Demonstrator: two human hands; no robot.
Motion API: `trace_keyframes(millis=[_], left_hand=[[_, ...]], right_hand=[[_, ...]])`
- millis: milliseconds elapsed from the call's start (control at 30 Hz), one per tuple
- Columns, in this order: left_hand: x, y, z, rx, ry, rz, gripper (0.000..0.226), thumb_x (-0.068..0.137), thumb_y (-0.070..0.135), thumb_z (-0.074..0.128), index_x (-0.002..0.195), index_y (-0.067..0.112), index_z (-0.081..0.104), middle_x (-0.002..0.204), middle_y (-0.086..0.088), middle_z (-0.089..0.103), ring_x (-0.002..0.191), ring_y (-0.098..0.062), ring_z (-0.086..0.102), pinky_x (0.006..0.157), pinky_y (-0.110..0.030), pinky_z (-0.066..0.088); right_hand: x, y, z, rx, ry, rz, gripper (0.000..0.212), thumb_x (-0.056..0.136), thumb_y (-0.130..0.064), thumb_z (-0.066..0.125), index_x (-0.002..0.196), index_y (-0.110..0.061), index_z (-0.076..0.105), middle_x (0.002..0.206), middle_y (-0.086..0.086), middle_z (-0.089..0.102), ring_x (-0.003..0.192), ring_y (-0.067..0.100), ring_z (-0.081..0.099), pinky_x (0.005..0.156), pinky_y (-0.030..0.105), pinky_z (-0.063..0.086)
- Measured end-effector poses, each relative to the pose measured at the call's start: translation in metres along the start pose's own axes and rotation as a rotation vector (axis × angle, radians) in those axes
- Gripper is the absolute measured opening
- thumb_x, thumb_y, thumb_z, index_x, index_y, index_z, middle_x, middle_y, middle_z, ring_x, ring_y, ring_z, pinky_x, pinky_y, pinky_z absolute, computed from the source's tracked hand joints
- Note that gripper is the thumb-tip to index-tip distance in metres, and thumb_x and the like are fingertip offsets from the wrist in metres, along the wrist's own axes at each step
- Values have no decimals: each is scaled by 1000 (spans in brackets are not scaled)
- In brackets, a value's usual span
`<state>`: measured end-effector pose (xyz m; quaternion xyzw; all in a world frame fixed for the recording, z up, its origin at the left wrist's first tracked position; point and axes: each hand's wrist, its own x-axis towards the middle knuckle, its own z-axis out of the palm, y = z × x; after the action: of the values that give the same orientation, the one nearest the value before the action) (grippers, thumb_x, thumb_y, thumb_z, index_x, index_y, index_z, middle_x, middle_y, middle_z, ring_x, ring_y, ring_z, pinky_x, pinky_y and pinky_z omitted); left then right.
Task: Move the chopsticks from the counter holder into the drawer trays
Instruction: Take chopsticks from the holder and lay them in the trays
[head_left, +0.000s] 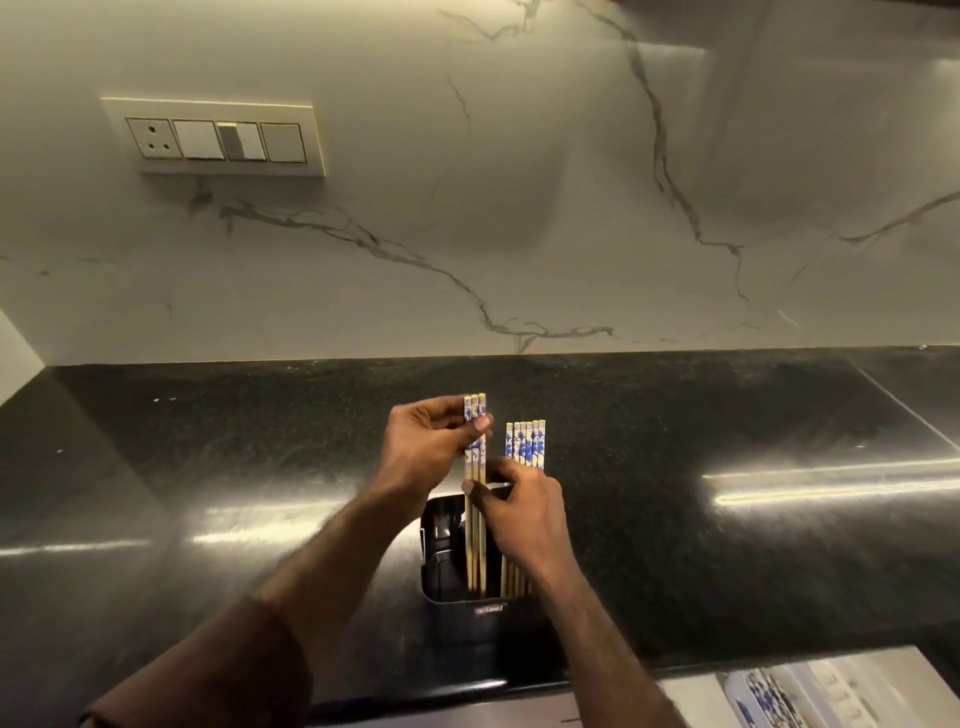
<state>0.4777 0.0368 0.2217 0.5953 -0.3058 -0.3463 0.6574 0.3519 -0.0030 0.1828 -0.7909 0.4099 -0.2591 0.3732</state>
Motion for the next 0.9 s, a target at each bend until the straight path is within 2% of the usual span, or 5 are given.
trace_keyframes(millis=[133,300,400,567,900], left_hand=[[-10,43,-5,0,-34,83,22,78,5,72,98,14,73,93,-8,77,89,-22,74,76,-29,59],[-31,90,-9,-43,-17,130,22,75,6,72,95,15,72,90,-5,77,89,-20,74,76,-27,59],[-49,108,-5,-66,-12,171,28,67,11,74,95,13,72,90,-6,77,85,-21,74,75,-29,60],[-85,126,2,-42,-50,236,24,81,4,69,104,9,69,96,-8,76,87,-24,74,76,-31,60],[-195,113,25,-69,-154,231,21,82,8,70,102,12,70,94,-7,77,86,-20,74,69,-27,59]], right_hand=[[-8,0,-8,161,-161,9,12,87,-30,70,96,-23,72,85,-6,73,81,5,68,81,35,58],[-23,-10,-21,270,-269,-43,17,86,-20,70,102,-15,72,92,0,76,88,11,71,87,39,58],[-35,-22,-33,305,-258,-86,13,87,-17,69,100,-14,72,91,2,76,88,12,72,86,35,58],[-70,-40,-58,280,-217,-127,16,87,-17,69,102,-13,71,92,1,76,86,9,72,83,28,59],[-193,-31,-96,196,-139,-52,24,86,-18,71,109,-14,71,99,-2,75,87,4,72,81,24,59]])
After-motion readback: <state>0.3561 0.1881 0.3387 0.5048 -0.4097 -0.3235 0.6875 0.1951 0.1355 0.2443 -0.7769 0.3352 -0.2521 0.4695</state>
